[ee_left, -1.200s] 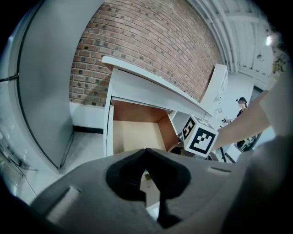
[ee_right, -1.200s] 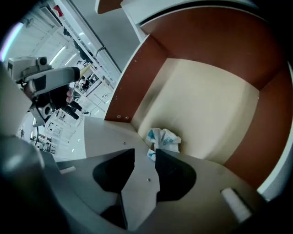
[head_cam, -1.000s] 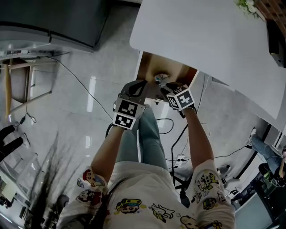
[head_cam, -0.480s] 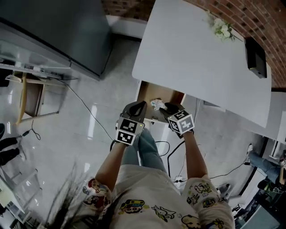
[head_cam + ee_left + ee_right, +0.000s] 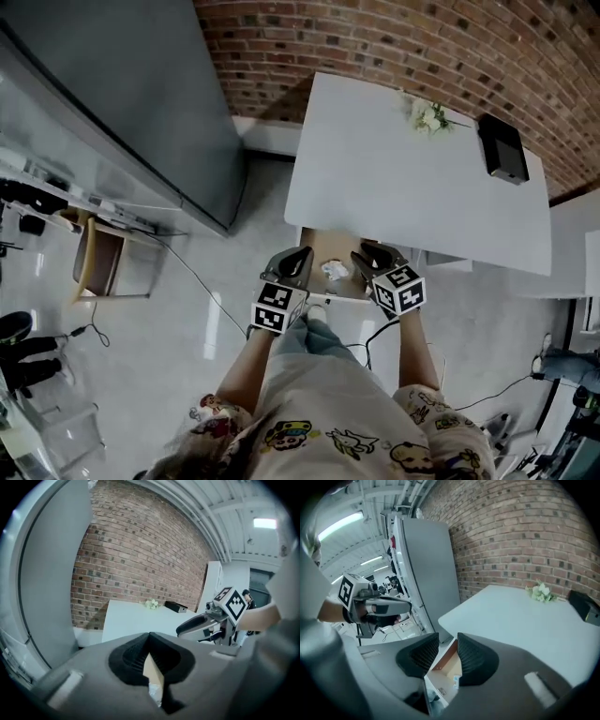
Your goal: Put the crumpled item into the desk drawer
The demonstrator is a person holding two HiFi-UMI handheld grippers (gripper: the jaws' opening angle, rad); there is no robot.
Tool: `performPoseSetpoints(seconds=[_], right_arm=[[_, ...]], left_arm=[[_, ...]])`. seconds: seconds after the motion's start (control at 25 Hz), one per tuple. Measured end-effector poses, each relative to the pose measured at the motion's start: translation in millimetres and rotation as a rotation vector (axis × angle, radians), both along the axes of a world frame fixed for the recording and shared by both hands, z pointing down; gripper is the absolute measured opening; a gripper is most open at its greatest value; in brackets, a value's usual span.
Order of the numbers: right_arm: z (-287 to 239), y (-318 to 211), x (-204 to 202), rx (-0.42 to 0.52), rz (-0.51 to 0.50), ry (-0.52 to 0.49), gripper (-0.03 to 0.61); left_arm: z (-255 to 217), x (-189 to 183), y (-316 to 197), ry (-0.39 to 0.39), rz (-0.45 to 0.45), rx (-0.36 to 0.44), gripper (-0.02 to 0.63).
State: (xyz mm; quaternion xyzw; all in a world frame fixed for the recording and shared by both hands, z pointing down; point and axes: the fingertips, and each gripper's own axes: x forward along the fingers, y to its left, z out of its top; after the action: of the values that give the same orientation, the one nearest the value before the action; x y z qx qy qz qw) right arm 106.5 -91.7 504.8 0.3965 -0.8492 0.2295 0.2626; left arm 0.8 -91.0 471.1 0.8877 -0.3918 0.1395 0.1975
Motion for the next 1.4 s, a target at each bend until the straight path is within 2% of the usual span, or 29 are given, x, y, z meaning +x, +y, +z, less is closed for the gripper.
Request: performPoseSetpoints(seconds=[0.16,0.32,0.64,0.76,0.88,1.16,1.4], right_arm=[[-58,-3,4,0.131,0.045,-0.036,0.124],[-103,5,4,0.23,0.058,-0.062,0.101],[-167,30,11,0.417,0.08,-0.11,0.035],[-180,37,20,0.449,0.126,-0.195,0.011],[-186,43,29,0.477,0.159,-0.228,0.009],[-195,49,28,0.499,0.132,-0.199,0.009],[-193,48,22,0.483,0.119,-0.199,0.009]], left_arm=[[-45,-1,2,0.025,0.013,0.065,0.0],[-78,-2,11,0.015,0.043,0.116,0.0],[-127,1,24,0.062,0.072,0.203,0.0],[-139,2,28,0.079,0.073,0.22,0.0],[-145,3,30,0.095,0.071,0.23,0.0],[-140,-4,35,0.127,0.084,0.196,0.0],[-126,-18,37,0.132,0.054,0.147,0.0]])
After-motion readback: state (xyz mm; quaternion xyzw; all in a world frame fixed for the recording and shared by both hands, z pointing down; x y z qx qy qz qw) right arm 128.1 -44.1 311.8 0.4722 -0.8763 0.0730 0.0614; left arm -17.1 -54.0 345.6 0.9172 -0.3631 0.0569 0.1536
